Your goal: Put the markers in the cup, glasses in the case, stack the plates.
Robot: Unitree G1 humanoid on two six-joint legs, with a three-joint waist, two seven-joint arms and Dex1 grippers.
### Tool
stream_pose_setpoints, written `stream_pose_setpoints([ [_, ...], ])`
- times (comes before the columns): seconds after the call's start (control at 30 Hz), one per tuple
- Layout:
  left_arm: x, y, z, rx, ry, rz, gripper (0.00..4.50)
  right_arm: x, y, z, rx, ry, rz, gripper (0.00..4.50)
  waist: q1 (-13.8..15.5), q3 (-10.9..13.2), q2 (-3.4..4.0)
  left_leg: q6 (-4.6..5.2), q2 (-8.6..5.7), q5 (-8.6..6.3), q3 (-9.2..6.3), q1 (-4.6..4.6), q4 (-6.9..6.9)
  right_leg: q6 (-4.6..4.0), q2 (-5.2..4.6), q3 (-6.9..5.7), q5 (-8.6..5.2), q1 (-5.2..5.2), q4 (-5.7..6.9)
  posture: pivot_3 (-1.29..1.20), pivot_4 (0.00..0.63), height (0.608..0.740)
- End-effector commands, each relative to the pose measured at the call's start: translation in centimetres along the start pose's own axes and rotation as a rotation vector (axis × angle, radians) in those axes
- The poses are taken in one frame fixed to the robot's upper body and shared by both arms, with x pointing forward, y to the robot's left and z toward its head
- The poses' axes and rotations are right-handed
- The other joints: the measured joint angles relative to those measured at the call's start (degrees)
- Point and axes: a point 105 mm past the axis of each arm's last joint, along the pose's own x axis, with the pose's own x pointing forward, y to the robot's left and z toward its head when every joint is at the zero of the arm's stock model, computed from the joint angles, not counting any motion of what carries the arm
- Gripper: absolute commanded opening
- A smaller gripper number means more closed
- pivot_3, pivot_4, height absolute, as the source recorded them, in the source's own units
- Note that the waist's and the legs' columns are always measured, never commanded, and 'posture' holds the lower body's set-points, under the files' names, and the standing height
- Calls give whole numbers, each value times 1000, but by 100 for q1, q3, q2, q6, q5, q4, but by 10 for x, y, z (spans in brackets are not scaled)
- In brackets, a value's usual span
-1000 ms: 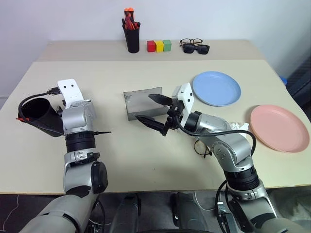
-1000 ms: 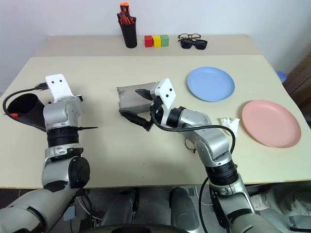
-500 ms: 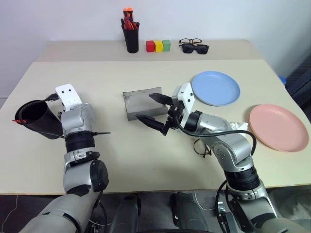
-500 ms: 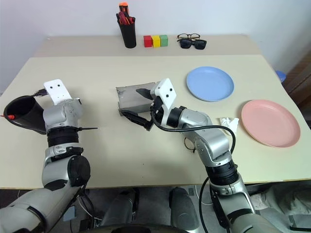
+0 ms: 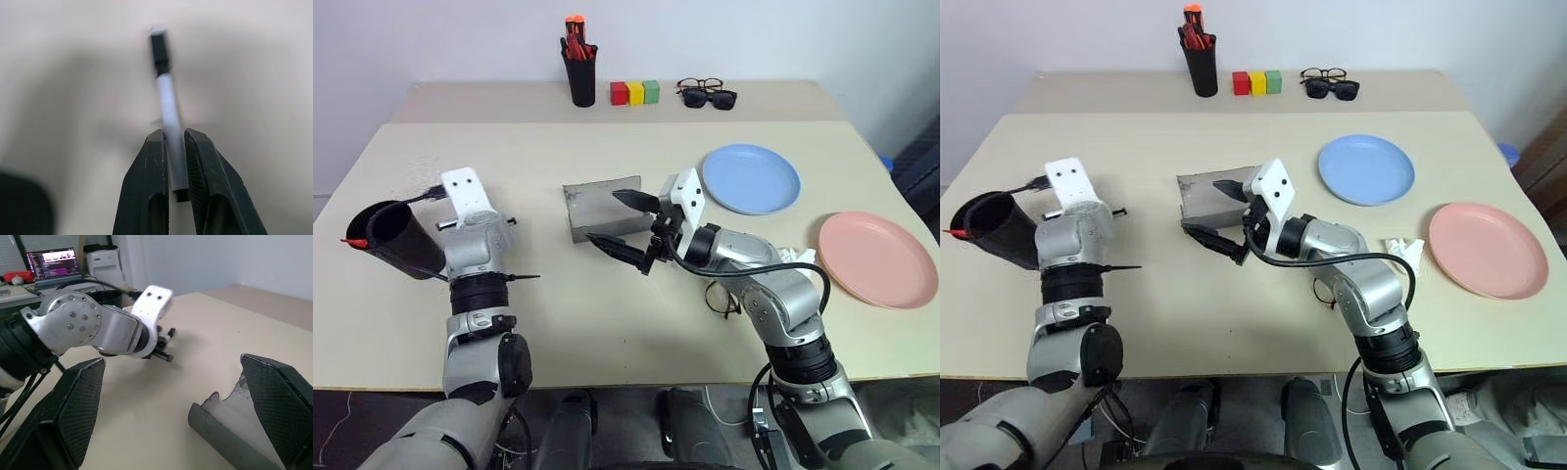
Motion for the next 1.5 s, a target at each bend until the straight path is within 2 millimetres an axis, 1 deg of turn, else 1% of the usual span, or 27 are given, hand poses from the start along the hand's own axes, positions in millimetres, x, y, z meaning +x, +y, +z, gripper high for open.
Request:
stream_pose_setpoints([
  [0.03,-21,-18,23,96,-145,-76,602,1,1,13,-41,-41,14,4500,0,0,0,0,0,0,0,0,-1,0,0,0,0,0,0,0,150,740],
  [0.07,-28,-22,30,117,-218,-108,602,1,2,13,-41,-41,14,4500,-8,0,0,0,0,0,0,0,-1,0,1,0,0,-1,1,0,150,740],
  [0.1,-38,-26,38,97,-297,-163,602,1,2,13,-42,-41,13,4500,-18,0,0,0,0,0,0,0,-2,0,1,0,0,-1,1,0,150,740],
  [0.17,-55,-28,47,27,-383,-260,602,0,1,13,-42,-40,12,4500,-40,0,1,0,1,0,1,1,-3,-1,1,3,0,-2,1,0,150,740],
  [0.2,-56,-25,44,7,-365,-268,602,-1,1,13,-43,-39,11,4500,-34,0,1,0,2,0,2,1,-4,-1,1,5,0,-5,1,0,150,740],
  [0.23,-55,-21,38,29,-337,-249,602,-1,1,13,-43,-38,10,4500,-26,0,1,-1,3,1,1,1,-4,-2,1,4,0,-6,2,0,150,740],
  [0.3,-52,-9,32,61,-315,-165,602,-1,1,12,-43,-36,11,4500,-23,0,1,-2,2,1,0,1,-2,-2,2,4,0,-4,3,0,150,740],
  [0.4,-42,4,19,-26,-214,-117,602,-1,2,11,-40,-34,17,4500,-19,0,1,-1,1,1,1,1,1,-1,2,4,0,-1,2,0,150,740],
  [0.47,-29,14,10,-76,-124,-44,1123,1,4,11,-38,-36,25,4500,-15,0,1,-1,1,1,-1,1,0,-1,2,2,0,-1,2,0,150,740],
  [0.5,-23,18,10,-85,-106,5,1474,2,4,11,-37,-37,29,4500,-12,0,1,-1,1,1,-1,1,1,-1,3,2,0,-1,2,0,150,740],
  [0.57,-16,22,12,-90,-86,74,2370,3,5,12,-37,-38,31,4500,-3,0,0,-1,1,1,-2,1,4,-1,2,0,0,0,3,0,150,740],
  [0.6,-12,19,15,-112,-75,64,2828,3,5,12,-37,-39,31,4500,-2,0,0,-1,1,1,-1,0,5,0,2,0,0,0,2,0,150,740],
  [0.77,4,15,19,-181,-12,73,2828,4,5,11,-38,-43,17,4500,25,0,-1,-1,-1,1,-1,-1,4,0,1,-1,0,1,-1,0,150,740],
  [0.83,10,14,21,-171,1,84,2828,2,5,10,-36,-44,7,4500,9,0,-1,-1,0,1,-1,-1,4,0,1,-1,0,1,0,0,150,740],
  [0.97,23,17,11,-205,90,106,2828,0,5,9,-35,-44,-11,4500,-19,0,-1,-1,0,1,-2,0,2,0,2,-1,0,-2,2,0,150,740],
  [1.07,27,15,5,-253,152,96,2828,-1,4,9,-36,-46,-25,4500,-18,0,-1,-1,0,1,-2,0,2,0,1,-1,0,-2,2,0,150,740],
  [1.17,29,14,5,-258,172,97,2012,-2,3,9,-37,-47,-32,4500,-19,0,-1,-1,0,1,-1,1,2,1,1,-1,1,-1,3,0,150,740],
  [1.2,29,14,5,-256,172,99,1465,-2,3,9,-37,-48,-33,4500,-23,0,-1,-1,0,1,-1,1,2,1,1,-1,0,-1,3,0,150,740],
  [1.3,27,8,6,-246,153,74,47,-1,2,9,-36,-47,-32,4500,-32,0,0,-1,0,1,-1,2,1,1,1,-1,1,-2,4,0,150,740],
  [1.37,24,3,10,-235,126,50,47,-1,2,9,-36,-47,-31,4500,-24,0,-1,-2,0,1,-1,2,0,1,1,-1,1,-2,5,0,150,740],
  [1.47,15,-7,31,-177,-14,-36,47,-1,2,9,-38,-45,-26,4500,-21,0,0,-2,-1,1,0,1,1,1,0,0,1,-1,3,0,150,740],
  [1.5,2,-16,54,-134,-157,-129,47,-2,1,9,-41,-45,-26,4500,-20,0,0,-2,-1,1,0,1,0,0,0,0,1,-1,3,0,150,740],
])
